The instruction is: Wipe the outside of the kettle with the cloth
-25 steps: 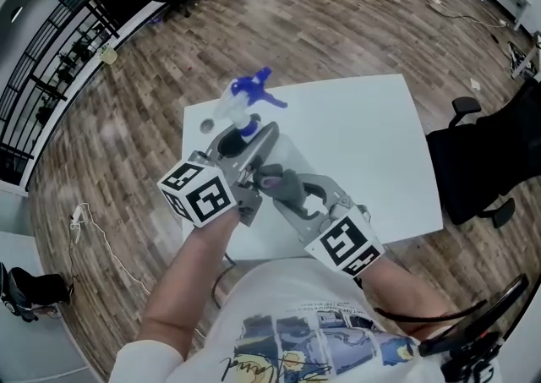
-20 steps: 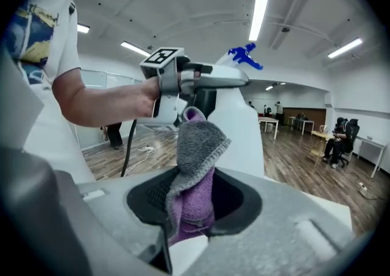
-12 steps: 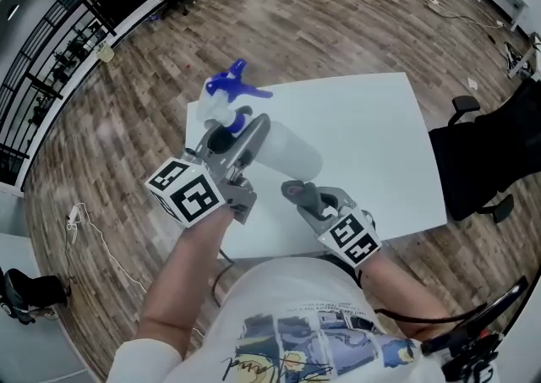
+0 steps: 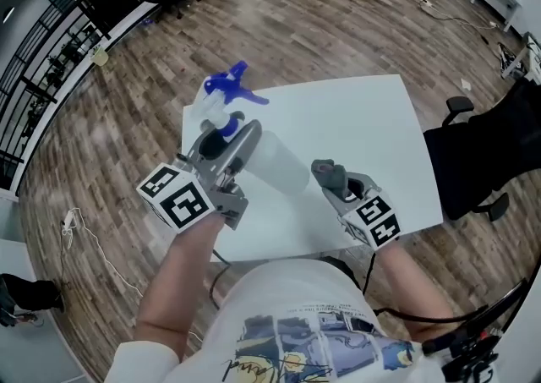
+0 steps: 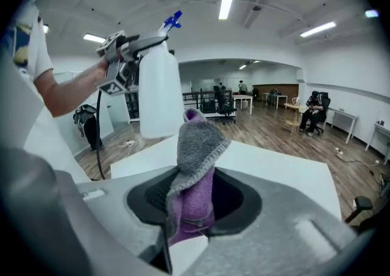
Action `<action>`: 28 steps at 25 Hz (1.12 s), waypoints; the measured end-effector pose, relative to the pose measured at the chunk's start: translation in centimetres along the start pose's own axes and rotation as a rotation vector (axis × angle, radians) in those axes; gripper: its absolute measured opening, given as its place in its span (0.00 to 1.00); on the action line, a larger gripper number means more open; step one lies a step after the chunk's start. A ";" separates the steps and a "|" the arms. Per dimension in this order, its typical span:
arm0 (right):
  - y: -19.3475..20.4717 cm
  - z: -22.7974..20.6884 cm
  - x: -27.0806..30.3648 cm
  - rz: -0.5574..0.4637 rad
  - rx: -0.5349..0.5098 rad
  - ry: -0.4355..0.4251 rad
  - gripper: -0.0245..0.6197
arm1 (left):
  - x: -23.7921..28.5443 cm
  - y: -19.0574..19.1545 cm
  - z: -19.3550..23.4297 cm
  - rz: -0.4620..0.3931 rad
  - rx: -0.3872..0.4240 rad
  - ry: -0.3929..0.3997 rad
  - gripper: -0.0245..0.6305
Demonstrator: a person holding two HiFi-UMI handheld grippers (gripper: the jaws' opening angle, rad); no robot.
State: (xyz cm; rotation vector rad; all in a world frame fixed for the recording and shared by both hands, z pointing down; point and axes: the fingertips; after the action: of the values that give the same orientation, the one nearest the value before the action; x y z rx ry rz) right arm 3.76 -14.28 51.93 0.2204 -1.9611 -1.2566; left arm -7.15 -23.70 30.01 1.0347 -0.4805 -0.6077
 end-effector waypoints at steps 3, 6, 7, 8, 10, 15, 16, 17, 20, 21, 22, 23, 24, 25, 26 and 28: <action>-4.8 0.4 -1.5 -0.060 -0.056 -0.019 0.24 | -0.3 0.5 -0.2 0.017 0.005 0.022 0.34; -10.1 2.1 -2.7 -0.135 -0.149 -0.084 0.24 | -0.2 1.6 -1.1 0.039 0.017 0.047 0.34; -11.7 2.7 -3.0 -0.154 -0.183 -0.104 0.24 | -0.2 1.9 -1.5 0.052 0.021 0.054 0.34; -13.1 3.3 -3.2 -0.167 -0.211 -0.120 0.24 | -0.2 2.3 -1.9 0.065 0.023 0.063 0.34; -14.8 4.1 -3.1 -0.168 -0.243 -0.152 0.24 | -0.1 2.6 -2.5 0.084 0.030 0.078 0.34; -13.5 3.8 -2.2 -0.116 -0.237 -0.188 0.24 | -0.2 2.4 -2.9 0.076 0.031 0.083 0.34; -12.6 3.5 -2.1 -0.103 -0.224 -0.191 0.24 | -0.3 2.3 -3.0 0.070 0.031 0.084 0.34; -11.8 3.3 -2.0 -0.090 -0.212 -0.196 0.24 | -0.5 2.1 -3.1 0.064 0.033 0.083 0.34; -9.2 3.0 -1.4 -0.042 -0.174 -0.220 0.24 | -0.6 1.7 -3.2 0.053 0.039 0.082 0.34; -8.2 2.7 -1.2 -0.020 -0.155 -0.226 0.24 | -0.6 1.6 -3.3 0.052 0.039 0.084 0.34; -7.1 2.3 -1.0 0.006 -0.134 -0.230 0.24 | -0.6 1.6 -3.4 0.051 0.039 0.087 0.34; -6.1 1.9 -0.9 0.031 -0.112 -0.235 0.24 | -0.6 1.6 -3.5 0.052 0.037 0.090 0.34; -5.4 1.6 -0.9 0.049 -0.094 -0.239 0.24 | -0.6 1.7 -3.6 0.054 0.034 0.094 0.34; -5.1 1.4 -1.1 0.056 -0.084 -0.242 0.24 | -0.6 1.7 -3.8 0.057 0.032 0.098 0.34; -5.3 1.2 -1.3 0.050 -0.080 -0.244 0.24 | -0.5 1.8 -3.9 0.061 0.031 0.103 0.34; -6.9 1.0 -1.9 0.012 -0.093 -0.249 0.24 | -0.4 2.1 -4.2 0.073 0.034 0.113 0.34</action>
State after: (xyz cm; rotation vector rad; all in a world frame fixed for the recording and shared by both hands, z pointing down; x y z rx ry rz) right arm 2.66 -16.03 45.03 0.0044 -2.1017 -1.4199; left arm -4.29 -20.00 30.01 1.0725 -0.4287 -0.4746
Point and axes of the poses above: the fingertips, and each gripper's own axes: x forward along the fingers, z to its left, y out of its underside, and after that the axes turned 15 degrees about -y, right-handed
